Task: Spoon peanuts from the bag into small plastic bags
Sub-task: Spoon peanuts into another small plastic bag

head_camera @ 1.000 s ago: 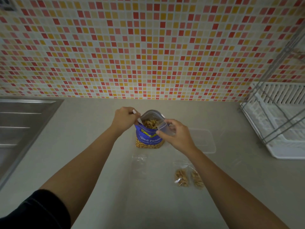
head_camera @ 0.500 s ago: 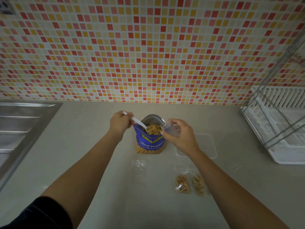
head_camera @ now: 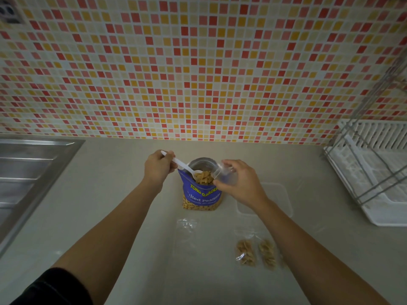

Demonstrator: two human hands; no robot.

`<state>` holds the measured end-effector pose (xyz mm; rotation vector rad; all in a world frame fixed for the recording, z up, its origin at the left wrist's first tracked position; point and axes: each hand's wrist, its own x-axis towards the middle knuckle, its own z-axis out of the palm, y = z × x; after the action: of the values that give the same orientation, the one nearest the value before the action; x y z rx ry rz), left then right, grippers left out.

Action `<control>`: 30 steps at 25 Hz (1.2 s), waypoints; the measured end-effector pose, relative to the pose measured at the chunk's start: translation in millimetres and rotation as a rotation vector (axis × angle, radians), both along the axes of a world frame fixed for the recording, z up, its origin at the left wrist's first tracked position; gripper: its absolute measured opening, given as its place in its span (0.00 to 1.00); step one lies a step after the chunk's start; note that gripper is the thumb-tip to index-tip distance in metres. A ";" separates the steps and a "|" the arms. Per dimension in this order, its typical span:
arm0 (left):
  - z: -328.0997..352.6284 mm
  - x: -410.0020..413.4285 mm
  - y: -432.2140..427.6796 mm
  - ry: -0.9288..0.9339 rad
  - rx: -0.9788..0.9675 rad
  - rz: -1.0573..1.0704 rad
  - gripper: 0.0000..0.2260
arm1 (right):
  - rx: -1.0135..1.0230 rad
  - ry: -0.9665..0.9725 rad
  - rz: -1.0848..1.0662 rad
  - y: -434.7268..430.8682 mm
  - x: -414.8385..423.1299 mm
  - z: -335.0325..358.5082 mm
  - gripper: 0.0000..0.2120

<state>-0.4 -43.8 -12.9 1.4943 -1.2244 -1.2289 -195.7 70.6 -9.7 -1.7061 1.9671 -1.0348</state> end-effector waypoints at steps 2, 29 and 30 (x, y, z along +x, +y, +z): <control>-2.0 0.4 -1.2 0.037 0.021 0.021 0.08 | 0.006 0.005 -0.002 -0.4 -0.4 0.3 0.29; 84.4 -6.2 22.8 -0.026 -0.678 -0.249 0.06 | -0.096 -0.494 -0.147 -12.8 32.1 4.9 0.19; 82.3 -3.7 19.1 0.037 -0.631 -0.196 0.06 | -0.102 -0.531 -0.161 -11.6 30.6 2.7 0.19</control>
<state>-4.1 -24.8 69.4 0.9011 -1.5749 -0.8613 -165.1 59.0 -7.0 -1.1627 1.7385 -1.4845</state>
